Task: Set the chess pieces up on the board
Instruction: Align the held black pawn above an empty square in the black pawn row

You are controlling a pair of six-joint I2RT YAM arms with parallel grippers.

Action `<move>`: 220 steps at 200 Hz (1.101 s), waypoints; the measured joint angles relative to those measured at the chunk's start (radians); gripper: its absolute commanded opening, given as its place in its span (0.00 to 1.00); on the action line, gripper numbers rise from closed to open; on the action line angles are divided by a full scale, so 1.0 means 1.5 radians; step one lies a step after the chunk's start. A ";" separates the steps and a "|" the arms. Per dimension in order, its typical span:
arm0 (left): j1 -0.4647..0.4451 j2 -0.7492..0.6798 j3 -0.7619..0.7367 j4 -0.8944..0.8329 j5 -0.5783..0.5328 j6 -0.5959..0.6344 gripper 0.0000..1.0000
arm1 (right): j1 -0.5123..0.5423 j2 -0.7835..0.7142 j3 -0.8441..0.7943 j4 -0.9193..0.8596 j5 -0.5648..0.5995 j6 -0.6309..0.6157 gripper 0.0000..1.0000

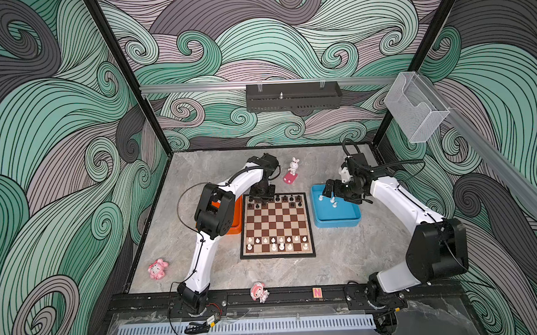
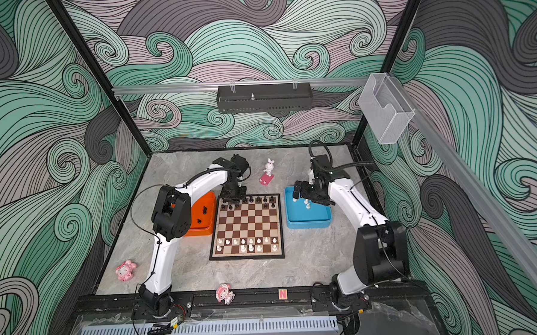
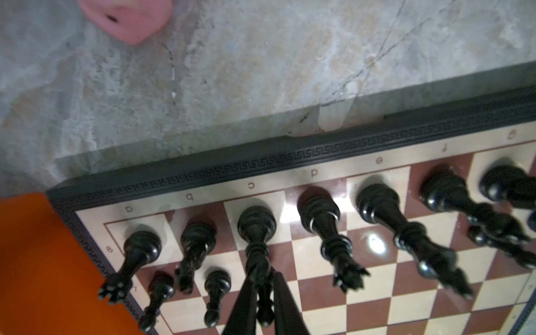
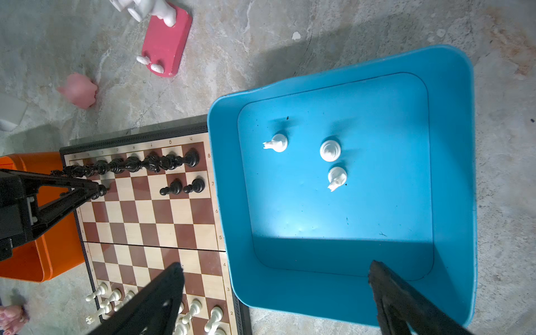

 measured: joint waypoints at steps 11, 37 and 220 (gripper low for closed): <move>0.000 0.000 0.000 0.000 0.002 0.000 0.16 | 0.000 0.000 0.000 0.000 0.000 0.000 0.99; 0.000 0.000 0.000 0.001 0.005 -0.002 0.16 | 0.000 0.000 0.000 0.000 -0.002 0.000 0.99; 0.000 0.000 0.000 0.010 0.011 -0.005 0.17 | -0.001 0.000 0.000 0.000 -0.003 0.000 1.00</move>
